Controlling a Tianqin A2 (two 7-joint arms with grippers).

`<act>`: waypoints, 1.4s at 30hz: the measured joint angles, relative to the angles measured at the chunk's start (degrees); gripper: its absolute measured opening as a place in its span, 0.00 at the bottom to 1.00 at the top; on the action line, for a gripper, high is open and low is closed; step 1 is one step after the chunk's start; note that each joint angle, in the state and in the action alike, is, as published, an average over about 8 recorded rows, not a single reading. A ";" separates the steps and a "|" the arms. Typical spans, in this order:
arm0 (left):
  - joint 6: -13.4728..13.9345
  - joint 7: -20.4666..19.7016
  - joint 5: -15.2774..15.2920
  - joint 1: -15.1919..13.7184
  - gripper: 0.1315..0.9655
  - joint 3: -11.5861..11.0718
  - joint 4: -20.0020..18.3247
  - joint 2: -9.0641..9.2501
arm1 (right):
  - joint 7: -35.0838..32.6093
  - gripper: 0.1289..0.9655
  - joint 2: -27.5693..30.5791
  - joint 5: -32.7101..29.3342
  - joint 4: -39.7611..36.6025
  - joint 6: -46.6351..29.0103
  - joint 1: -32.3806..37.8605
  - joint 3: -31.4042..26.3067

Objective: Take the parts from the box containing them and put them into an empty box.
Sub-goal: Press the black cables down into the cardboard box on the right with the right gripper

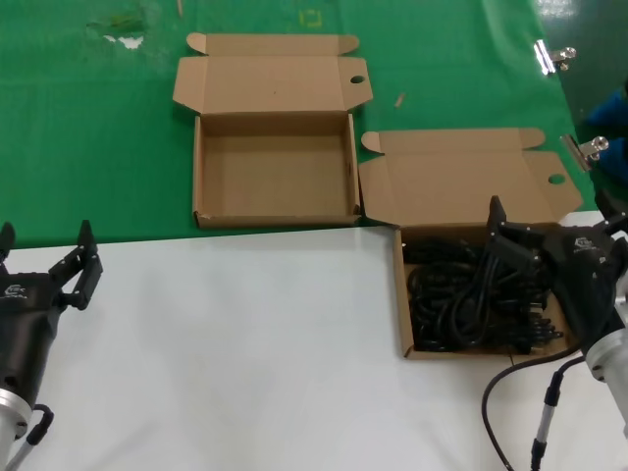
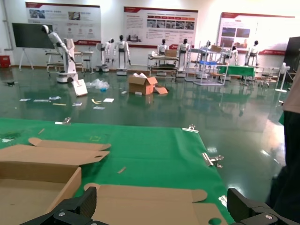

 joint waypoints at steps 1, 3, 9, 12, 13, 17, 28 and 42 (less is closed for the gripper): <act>0.00 0.00 0.00 0.00 0.63 0.00 0.00 0.00 | 0.05 1.00 0.16 0.28 0.07 0.42 -0.02 -0.35; 0.00 0.00 0.00 0.00 0.60 0.00 0.00 0.00 | 0.21 1.00 0.70 0.96 0.21 1.28 -0.11 -1.24; 0.00 0.00 0.00 0.00 0.40 0.00 0.00 0.00 | 0.50 1.00 2.56 2.37 0.63 2.51 -0.42 -3.42; 0.00 0.00 0.00 0.00 0.34 0.00 0.00 0.00 | 0.39 1.00 3.36 2.28 0.71 2.10 -0.32 -3.53; 0.00 0.00 0.00 0.00 0.32 0.00 0.00 0.00 | 0.30 1.00 3.63 2.15 0.72 1.80 -0.23 -3.41; 0.00 -0.01 0.00 0.00 0.22 0.00 0.00 0.00 | -0.13 1.00 5.06 1.41 0.77 0.00 0.46 -2.79; 0.00 -0.01 0.01 0.00 0.05 0.00 0.00 0.00 | 2.01 1.00 17.30 -1.10 2.83 -6.14 4.32 -7.68; 0.00 -0.01 0.01 0.00 0.01 0.00 0.00 0.00 | -1.93 1.00 29.72 -4.64 2.22 -24.99 16.57 -10.87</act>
